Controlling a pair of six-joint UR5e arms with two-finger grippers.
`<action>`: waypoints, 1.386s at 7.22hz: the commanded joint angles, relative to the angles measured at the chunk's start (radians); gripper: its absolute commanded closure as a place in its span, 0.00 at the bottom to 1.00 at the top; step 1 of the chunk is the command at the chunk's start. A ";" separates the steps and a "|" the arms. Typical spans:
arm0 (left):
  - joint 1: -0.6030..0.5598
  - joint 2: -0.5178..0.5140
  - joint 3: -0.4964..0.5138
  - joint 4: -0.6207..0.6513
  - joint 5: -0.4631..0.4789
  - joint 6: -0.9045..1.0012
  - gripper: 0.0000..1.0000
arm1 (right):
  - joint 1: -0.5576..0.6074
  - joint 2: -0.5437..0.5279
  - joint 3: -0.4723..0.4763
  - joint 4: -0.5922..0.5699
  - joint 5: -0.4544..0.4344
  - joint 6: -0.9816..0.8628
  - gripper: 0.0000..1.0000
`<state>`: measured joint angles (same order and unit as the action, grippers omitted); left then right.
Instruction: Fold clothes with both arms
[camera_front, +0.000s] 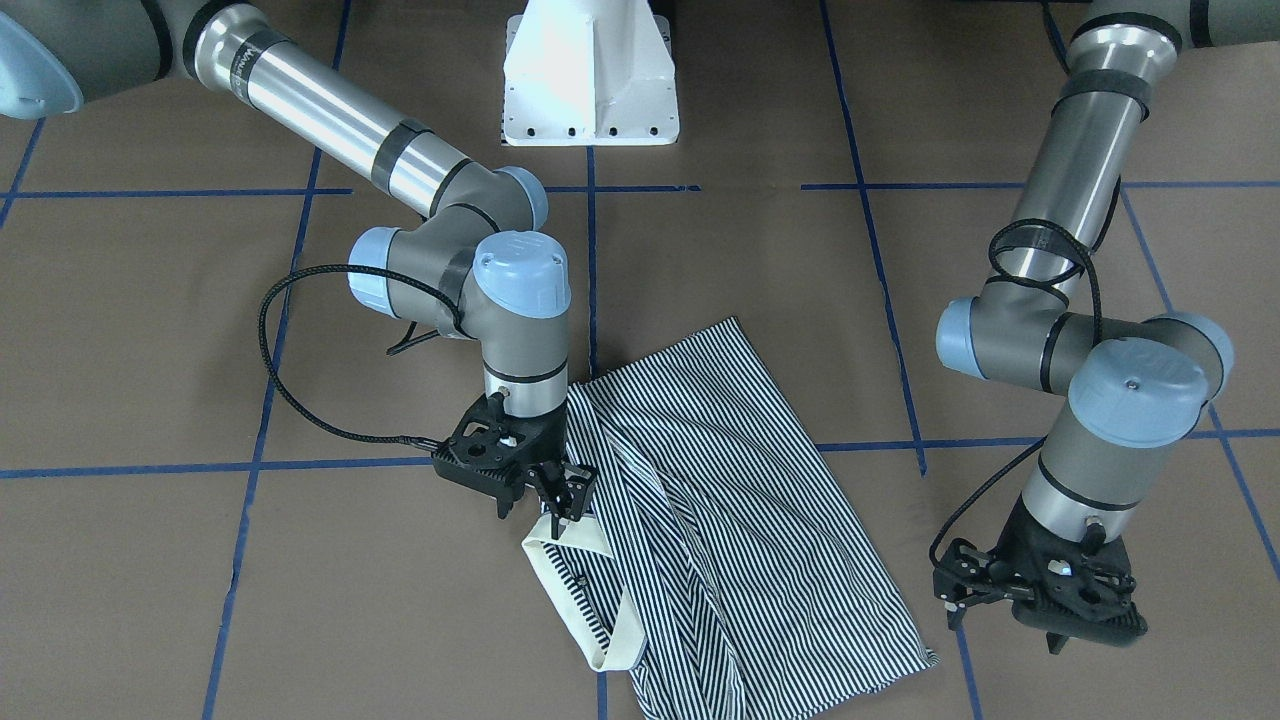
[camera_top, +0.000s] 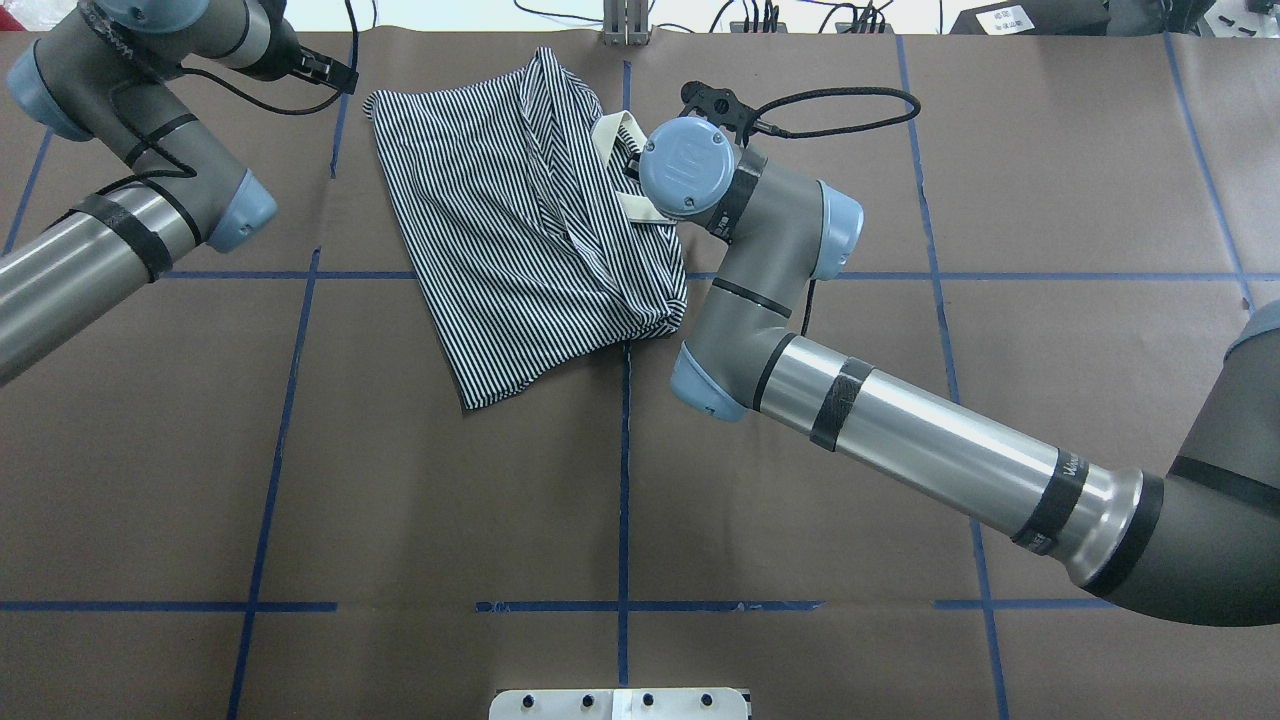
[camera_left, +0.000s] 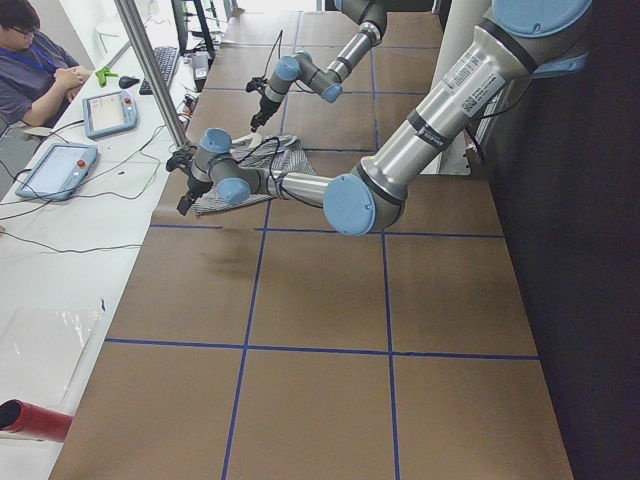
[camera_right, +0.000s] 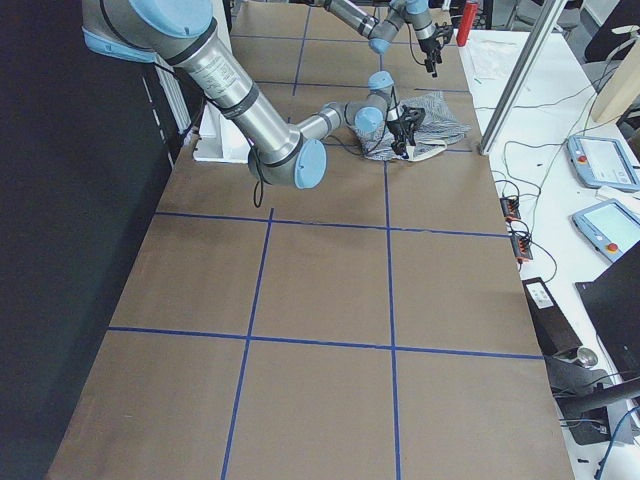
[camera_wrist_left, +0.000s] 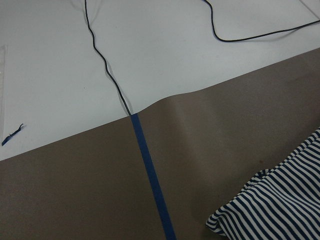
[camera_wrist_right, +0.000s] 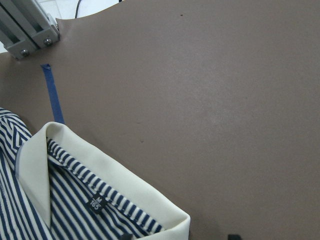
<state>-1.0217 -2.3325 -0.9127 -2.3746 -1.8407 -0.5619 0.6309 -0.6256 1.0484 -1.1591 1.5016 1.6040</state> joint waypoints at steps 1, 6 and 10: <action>0.000 -0.001 0.000 0.000 0.000 -0.001 0.00 | -0.010 0.010 -0.013 0.004 -0.018 0.002 0.31; 0.000 0.001 0.000 0.000 -0.002 -0.001 0.00 | -0.026 0.026 -0.042 0.010 -0.063 0.028 0.34; 0.000 0.001 0.000 0.000 -0.002 -0.003 0.00 | -0.039 0.033 -0.077 0.022 -0.086 0.053 0.34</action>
<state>-1.0216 -2.3317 -0.9127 -2.3746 -1.8423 -0.5643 0.5937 -0.5927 0.9837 -1.1381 1.4205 1.6548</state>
